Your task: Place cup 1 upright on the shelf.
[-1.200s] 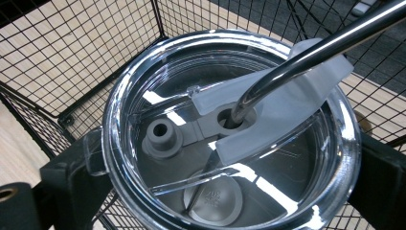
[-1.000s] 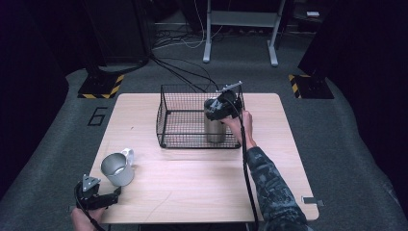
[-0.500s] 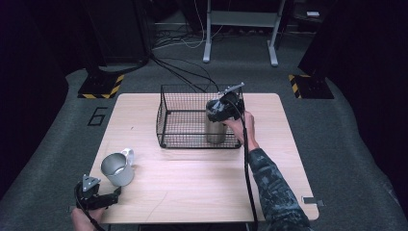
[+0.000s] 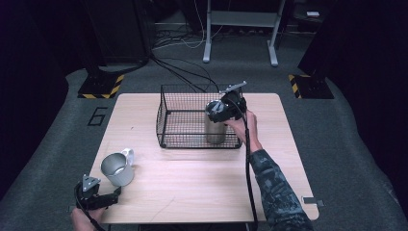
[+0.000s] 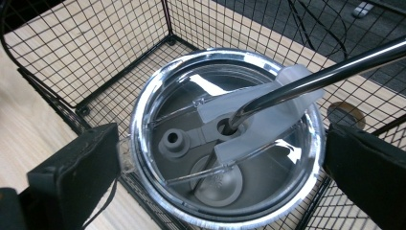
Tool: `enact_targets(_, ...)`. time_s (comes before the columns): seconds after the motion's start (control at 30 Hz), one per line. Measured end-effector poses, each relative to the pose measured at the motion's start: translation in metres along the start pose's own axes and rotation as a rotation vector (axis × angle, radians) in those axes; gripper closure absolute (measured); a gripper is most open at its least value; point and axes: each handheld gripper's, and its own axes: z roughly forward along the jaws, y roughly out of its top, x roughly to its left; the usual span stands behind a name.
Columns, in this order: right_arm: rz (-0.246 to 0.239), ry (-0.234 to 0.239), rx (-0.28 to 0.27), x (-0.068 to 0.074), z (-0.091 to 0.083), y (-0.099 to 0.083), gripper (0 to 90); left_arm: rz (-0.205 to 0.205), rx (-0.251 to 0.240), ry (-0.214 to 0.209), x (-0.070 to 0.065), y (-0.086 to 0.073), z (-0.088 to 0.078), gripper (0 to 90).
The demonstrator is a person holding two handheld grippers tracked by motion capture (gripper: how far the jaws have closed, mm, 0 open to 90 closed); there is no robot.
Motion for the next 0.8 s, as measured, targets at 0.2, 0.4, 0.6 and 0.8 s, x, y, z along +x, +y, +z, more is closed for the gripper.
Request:
enact_targets(0.2, -0.003, 0.013, -0.02, 0.0, -0.017, -0.004, 0.0, -0.001, 0.0, 0.0, 0.0, 0.0, 0.0, 1.0)
enact_targets(0.4, -0.027, 0.026, -0.05, 0.005, -0.032, -0.014, 0.0, -0.001, 0.0, 0.0, 0.0, 0.0, 0.0, 1.0)
enact_targets(0.6, -0.057, 0.028, -0.058, 0.013, -0.048, -0.029, 0.0, -0.001, 0.0, 0.0, 0.0, 0.0, 0.0, 1.0)
enact_targets(0.8, -0.076, 0.032, -0.078, 0.021, -0.064, -0.044, 0.0, 0.0, -0.008, 0.003, 0.0, 0.0, 0.001, 1.0)
